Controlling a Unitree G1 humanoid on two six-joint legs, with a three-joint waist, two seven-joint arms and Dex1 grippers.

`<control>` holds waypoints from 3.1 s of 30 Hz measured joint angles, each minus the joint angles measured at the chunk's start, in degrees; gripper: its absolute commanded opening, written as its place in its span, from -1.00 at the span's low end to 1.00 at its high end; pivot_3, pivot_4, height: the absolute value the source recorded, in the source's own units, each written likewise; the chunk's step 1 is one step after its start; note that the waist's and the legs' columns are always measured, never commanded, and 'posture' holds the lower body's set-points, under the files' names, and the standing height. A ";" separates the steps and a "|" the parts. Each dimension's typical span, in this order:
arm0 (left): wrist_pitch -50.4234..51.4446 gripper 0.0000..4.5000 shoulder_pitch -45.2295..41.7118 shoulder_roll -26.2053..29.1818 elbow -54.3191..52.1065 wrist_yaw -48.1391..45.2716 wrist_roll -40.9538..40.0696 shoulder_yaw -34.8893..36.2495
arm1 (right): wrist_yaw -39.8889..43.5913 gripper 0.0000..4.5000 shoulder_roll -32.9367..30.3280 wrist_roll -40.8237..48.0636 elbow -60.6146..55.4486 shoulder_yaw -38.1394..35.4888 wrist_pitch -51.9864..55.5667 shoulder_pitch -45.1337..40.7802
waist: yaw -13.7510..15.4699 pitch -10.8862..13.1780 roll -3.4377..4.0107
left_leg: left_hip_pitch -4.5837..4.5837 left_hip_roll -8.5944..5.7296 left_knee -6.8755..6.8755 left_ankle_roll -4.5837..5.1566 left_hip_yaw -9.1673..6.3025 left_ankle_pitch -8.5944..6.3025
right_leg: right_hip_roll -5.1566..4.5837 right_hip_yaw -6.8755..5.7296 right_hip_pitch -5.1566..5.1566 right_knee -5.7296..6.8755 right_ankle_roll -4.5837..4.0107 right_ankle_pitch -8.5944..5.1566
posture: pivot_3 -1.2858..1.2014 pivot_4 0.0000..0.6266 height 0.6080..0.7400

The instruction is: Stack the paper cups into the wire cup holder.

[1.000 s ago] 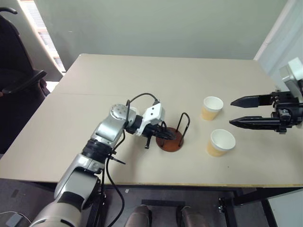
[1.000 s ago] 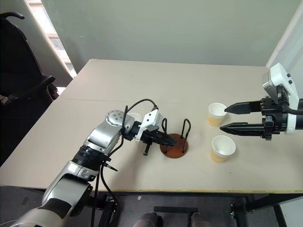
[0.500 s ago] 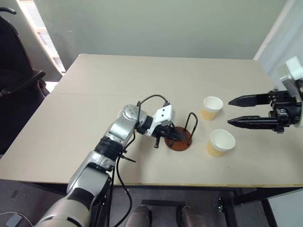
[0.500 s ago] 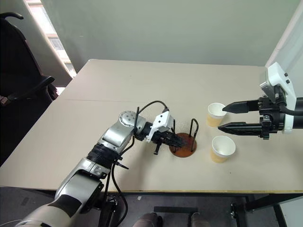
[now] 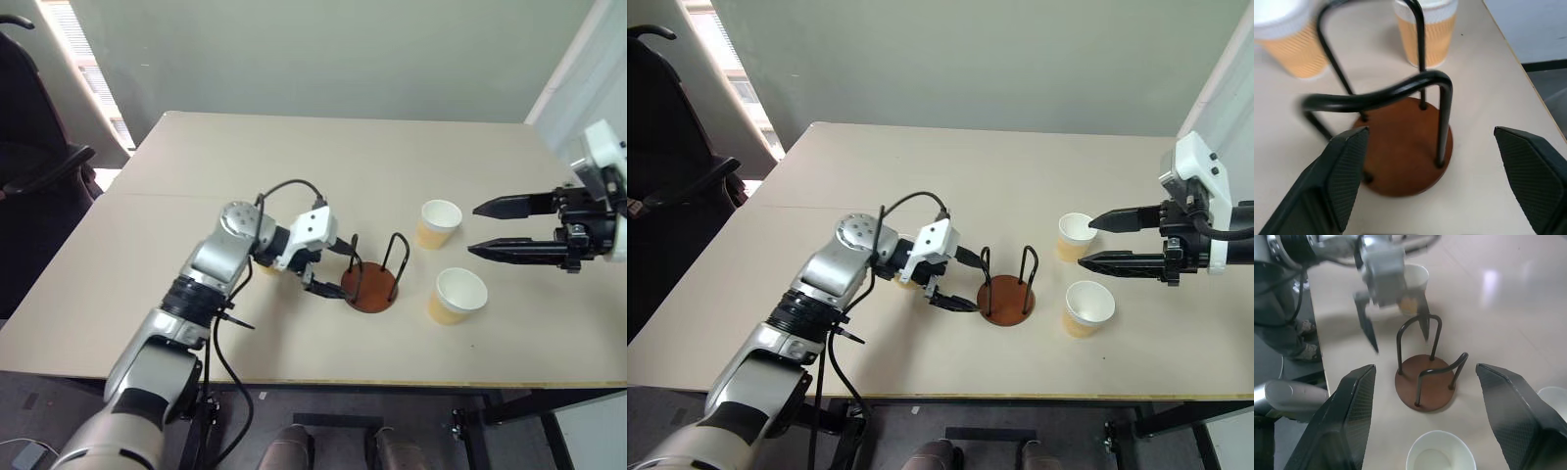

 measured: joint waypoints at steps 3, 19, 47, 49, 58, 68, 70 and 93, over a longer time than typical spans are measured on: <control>1.02 0.99 0.07 1.81 -2.19 -0.61 -0.64 0.45 | 0.12 0.51 0.69 -0.69 0.66 1.29 -0.66 -1.02 | -0.05 0.00 0.00 | 0.00 0.00 0.00 0.02 0.00 -0.01 | -0.01 0.01 0.00 0.00 0.00 0.00 | 0.03 -0.52 1.00; 11.83 1.00 -2.35 12.88 -3.23 2.02 -7.03 12.54 | 6.40 0.99 10.52 -23.23 22.71 22.60 -17.34 -19.86 | -0.65 -0.02 0.04 | -0.01 0.04 -0.09 0.04 -0.13 -0.02 | -0.02 -0.10 -0.17 0.08 -0.23 0.05 | 0.03 -0.52 1.00; 8.03 1.00 -3.57 13.81 -1.76 -1.51 -8.49 12.53 | 14.03 0.83 29.90 -63.78 69.99 38.65 -58.52 -36.28 | -1.05 0.00 0.06 | -0.17 0.09 -0.46 -0.07 -0.16 0.00 | -0.04 -0.20 -0.53 0.10 -0.57 0.06 | 0.03 -0.52 1.00; 7.86 1.00 -3.57 13.82 -2.06 -2.42 -8.60 12.34 | 13.89 0.58 30.72 -65.09 71.40 38.67 -59.41 -37.14 | -1.07 0.00 0.06 | -0.17 0.09 -0.53 -0.09 -0.16 0.01 | -0.04 -0.20 -0.55 0.10 -0.59 0.06 | 0.03 -0.52 1.00; 6.25 1.00 -3.51 14.54 -2.79 -5.75 -10.01 12.33 | 15.80 -0.85 33.11 -66.65 73.62 38.52 -58.86 -38.23 | -1.09 0.00 0.06 | -0.17 0.10 -0.75 -0.33 -0.18 0.11 | -0.04 -0.23 -0.61 0.09 -0.65 0.03 | 0.03 -0.52 1.00; 10.68 1.00 -4.99 15.63 -1.76 -6.07 -14.66 14.27 | 23.95 -0.99 31.09 -61.71 62.37 34.89 -50.44 -38.33 | -1.19 0.01 0.09 | -0.26 0.13 -0.93 -0.71 -0.19 0.34 | -0.03 -0.26 -0.77 0.10 -0.77 0.03 | 0.03 -0.52 1.00; 11.97 1.00 -5.72 16.17 -1.11 -6.08 -15.70 15.22 | 26.00 -0.99 28.64 -58.12 55.02 34.50 -46.55 -39.29 | -1.25 0.03 0.11 | -0.31 0.13 -0.98 -0.82 -0.19 0.40 | -0.03 -0.28 -0.82 0.09 -0.80 0.01 | 0.03 -0.52 1.00; 11.32 1.00 -6.32 16.45 -0.18 -7.00 -18.13 16.96 | 27.14 -0.99 21.21 -37.56 13.17 43.06 -24.83 -39.78 | -1.60 0.03 0.11 | -0.19 0.17 -0.84 -0.60 -0.23 0.43 | 0.01 -0.31 -0.82 0.42 -1.02 -0.13 | 0.03 -0.52 1.00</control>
